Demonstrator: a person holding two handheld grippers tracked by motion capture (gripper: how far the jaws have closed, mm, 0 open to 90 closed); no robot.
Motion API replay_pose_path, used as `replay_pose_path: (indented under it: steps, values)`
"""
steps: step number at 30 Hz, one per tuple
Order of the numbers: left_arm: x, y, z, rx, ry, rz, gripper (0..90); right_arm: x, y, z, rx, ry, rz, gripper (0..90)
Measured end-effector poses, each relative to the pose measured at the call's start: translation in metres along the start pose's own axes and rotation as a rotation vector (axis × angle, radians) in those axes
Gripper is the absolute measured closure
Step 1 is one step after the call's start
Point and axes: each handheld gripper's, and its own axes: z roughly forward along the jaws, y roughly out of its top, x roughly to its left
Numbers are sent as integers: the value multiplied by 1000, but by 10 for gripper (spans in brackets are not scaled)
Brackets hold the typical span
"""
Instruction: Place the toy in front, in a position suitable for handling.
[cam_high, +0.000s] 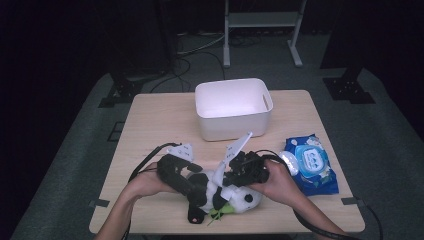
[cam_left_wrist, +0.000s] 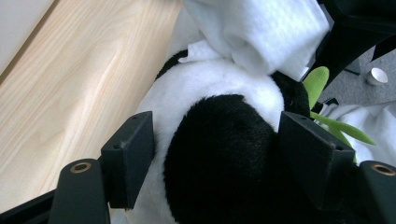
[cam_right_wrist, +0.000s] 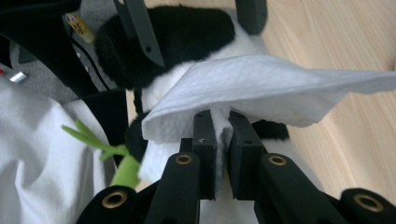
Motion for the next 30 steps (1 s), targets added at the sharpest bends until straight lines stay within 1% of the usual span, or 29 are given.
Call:
replay_pose_path:
  steps: [1, 3, 4, 5, 6, 7, 9, 10, 11, 14, 15, 16, 17, 20, 23, 25, 27, 28, 30]
  values:
    - [0, -1, 0, -7, -1, 3, 273, -2, -4, -5, 15, -4, 10, 817]
    - [0, -2, 0, -11, -2, 1, 274, -3, -9, -12, 7, -5, 25, 818]
    - [0, -2, 0, -11, -2, 1, 274, -3, -9, -12, 7, -5, 25, 818]
    - [0, -2, 0, -12, -2, 3, 273, -4, -16, -22, -9, -13, 43, 818]
    - [0, -2, 0, -12, -2, 3, 274, -4, -16, -22, -9, -13, 43, 818]
    - [0, -2, 0, -11, 0, 2, 273, -5, -20, -30, -15, -29, 51, 817]
    - [0, -2, 0, -10, 1, -1, 273, -5, -27, -39, -14, -46, 67, 817]
    - [0, -2, 0, -10, 1, -1, 273, -5, -27, -39, -14, -46, 67, 817]
    - [0, -2, 0, -9, 1, 1, 273, -7, -35, -44, -15, -56, 84, 816]
    - [0, -2, 0, -12, 0, -2, 273, -11, -48, -49, -9, -72, 112, 816]
    - [0, -2, 0, -12, 0, -2, 273, -12, -53, -51, -7, -75, 122, 815]
    - [0, -2, 0, -12, 0, -2, 273, -12, -53, -51, -7, -75, 122, 815]
    - [0, -1, 1, -9, -1, 0, 273, -16, -64, -53, -20, -61, 160, 813]
    - [-2, 2, 1, 3, -5, -2, 269, -17, -70, -53, -36, -46, 175, 812]
    - [-2, 6, 0, 9, -17, -2, 247, -15, -69, -49, -35, -40, 167, 812]
    - [-2, 9, 1, 16, -23, 8, 227, -15, -67, -45, -28, -36, 160, 812]
    - [-4, 15, 5, 41, -14, 15, 203, -16, -66, -44, -30, -31, 161, 812]
    - [-4, 15, 5, 41, -14, 15, 190, -16, -66, -44, -30, -31, 161, 812]
    - [-5, 20, 12, 77, -3, 36, 182, -16, -67, -44, -34, -30, 162, 812]
